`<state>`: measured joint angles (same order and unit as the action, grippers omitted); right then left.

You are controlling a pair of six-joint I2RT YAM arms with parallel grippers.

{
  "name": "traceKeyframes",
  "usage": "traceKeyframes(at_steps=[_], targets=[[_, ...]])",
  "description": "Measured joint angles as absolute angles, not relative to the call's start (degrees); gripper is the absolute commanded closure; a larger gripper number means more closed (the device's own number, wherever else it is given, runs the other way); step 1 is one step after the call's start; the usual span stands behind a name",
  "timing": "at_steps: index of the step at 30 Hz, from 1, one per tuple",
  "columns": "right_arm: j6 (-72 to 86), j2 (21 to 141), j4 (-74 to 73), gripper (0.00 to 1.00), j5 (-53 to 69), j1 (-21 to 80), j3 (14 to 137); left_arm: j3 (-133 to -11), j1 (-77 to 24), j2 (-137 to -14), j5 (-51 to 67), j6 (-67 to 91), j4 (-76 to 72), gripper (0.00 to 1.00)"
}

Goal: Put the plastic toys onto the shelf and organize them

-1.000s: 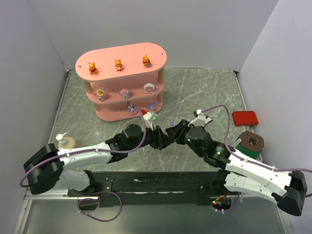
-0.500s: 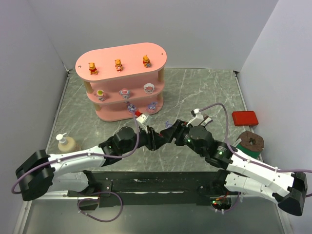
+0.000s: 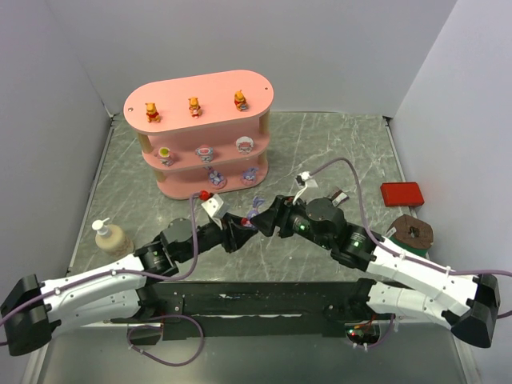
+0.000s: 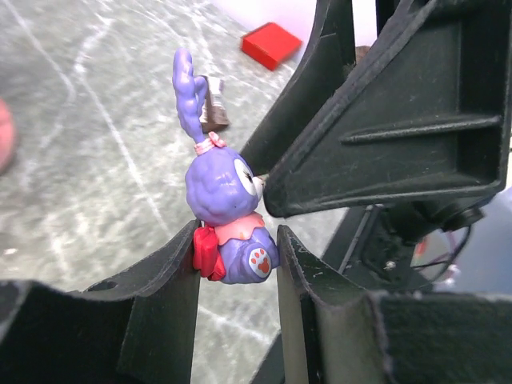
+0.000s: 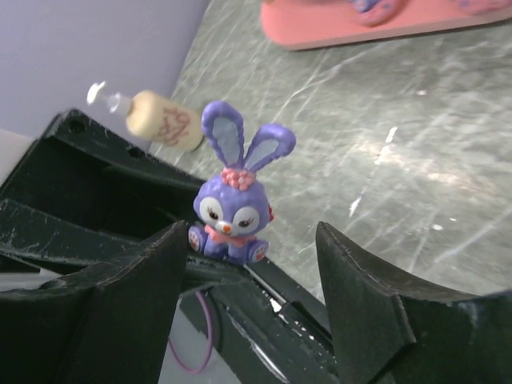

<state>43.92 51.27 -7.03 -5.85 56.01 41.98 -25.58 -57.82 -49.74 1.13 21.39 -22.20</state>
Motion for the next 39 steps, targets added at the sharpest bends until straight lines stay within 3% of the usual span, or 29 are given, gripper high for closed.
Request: traceKeyframes(at_steps=[10,19,22,23,24,26,28,30,34,39], targets=[[41.5,56.6,-0.6,0.36,-0.8,56.0,42.4,-25.4,-58.5,-46.5,-1.9,16.2,-16.8,0.99],[39.9,60.2,5.1,0.5,1.2,56.1,42.4,-24.4,-58.7,-43.4,-3.4,15.7,-15.3,0.99],[39.7,61.8,6.0,0.69,2.1,56.1,42.4,-24.2,-58.7,-42.7,-3.5,15.7,-14.8,0.99],[39.6,62.0,6.3,0.87,2.4,56.1,42.4,-24.1,-58.7,-42.5,-3.6,15.8,-14.6,0.98],[39.4,62.3,6.4,0.94,2.6,56.1,42.4,-23.9,-58.7,-42.3,-3.9,15.8,-14.5,0.94],[39.3,62.7,6.8,1.0,2.9,56.1,42.5,-23.7,-58.7,-41.8,-4.3,16.0,-14.0,0.58],[39.3,63.0,7.2,1.0,3.1,56.2,42.6,-23.7,-58.8,-41.2,-4.9,16.7,-13.3,0.32],[39.0,63.5,7.3,1.0,3.0,56.5,43.1,-23.9,-58.8,-40.2,-6.7,18.1,-11.8,0.19],[36.7,66.0,10.2,1.0,2.1,56.9,43.4,-26.8,-58.9,-36.7,-11.9,24.0,-3.2,0.06],[31.4,74.1,16.9,1.0,-3.0,58.0,46.0,-36.9,-58.9,-27.7,-19.4,33.7,15.7,0.02]])
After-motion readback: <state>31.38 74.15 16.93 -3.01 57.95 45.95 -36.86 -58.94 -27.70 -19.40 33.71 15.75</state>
